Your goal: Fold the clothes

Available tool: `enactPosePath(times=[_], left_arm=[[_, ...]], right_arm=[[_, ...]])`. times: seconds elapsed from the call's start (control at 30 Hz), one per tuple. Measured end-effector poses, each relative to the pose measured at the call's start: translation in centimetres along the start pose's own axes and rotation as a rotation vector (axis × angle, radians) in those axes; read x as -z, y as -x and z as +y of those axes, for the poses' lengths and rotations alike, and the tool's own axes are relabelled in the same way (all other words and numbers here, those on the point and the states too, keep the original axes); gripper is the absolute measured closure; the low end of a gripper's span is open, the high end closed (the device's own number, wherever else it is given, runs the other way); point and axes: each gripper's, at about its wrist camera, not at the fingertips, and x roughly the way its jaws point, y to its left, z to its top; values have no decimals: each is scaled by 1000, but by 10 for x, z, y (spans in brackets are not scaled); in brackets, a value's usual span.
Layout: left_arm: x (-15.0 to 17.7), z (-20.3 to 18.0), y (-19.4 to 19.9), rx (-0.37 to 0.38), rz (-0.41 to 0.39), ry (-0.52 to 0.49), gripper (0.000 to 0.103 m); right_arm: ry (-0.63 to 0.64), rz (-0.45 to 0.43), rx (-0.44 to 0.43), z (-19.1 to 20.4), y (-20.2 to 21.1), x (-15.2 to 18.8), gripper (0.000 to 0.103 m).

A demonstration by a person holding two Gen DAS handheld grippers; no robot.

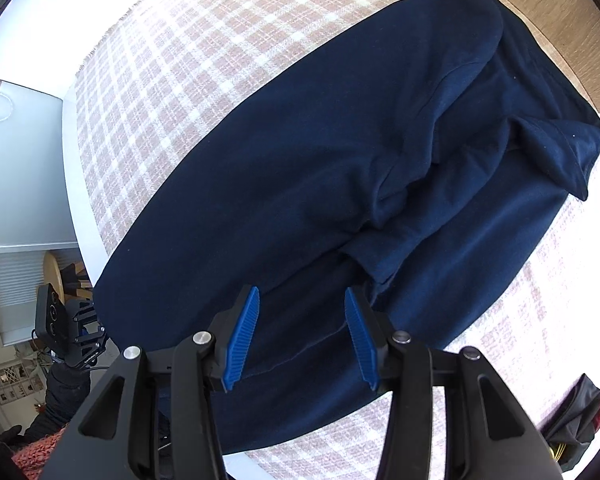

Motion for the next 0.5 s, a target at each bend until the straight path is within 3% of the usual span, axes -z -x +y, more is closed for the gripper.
enactPosePath(times=[0.2, 0.3, 0.33, 0.4, 0.47, 0.5], left_arm=[[-10, 15, 48, 37, -22, -27, 101], [-16, 25, 62, 57, -8, -38, 101], [-16, 26, 65, 59, 0, -46, 101], [-13, 25, 66, 63, 29, -78, 101], [-6, 17, 67, 69, 63, -126, 101], [-3, 12, 66, 75, 77, -147, 101]], right_arm=[[-29, -25, -49, 27, 7, 14, 59], [-26, -18, -106, -21, 22, 142, 59], [-24, -6, -123, -18, 19, 156, 58], [-10, 19, -136, 4, 0, 135, 58], [8, 29, -115, 16, -9, 141, 58], [24, 14, -96, 43, -8, 126, 58]])
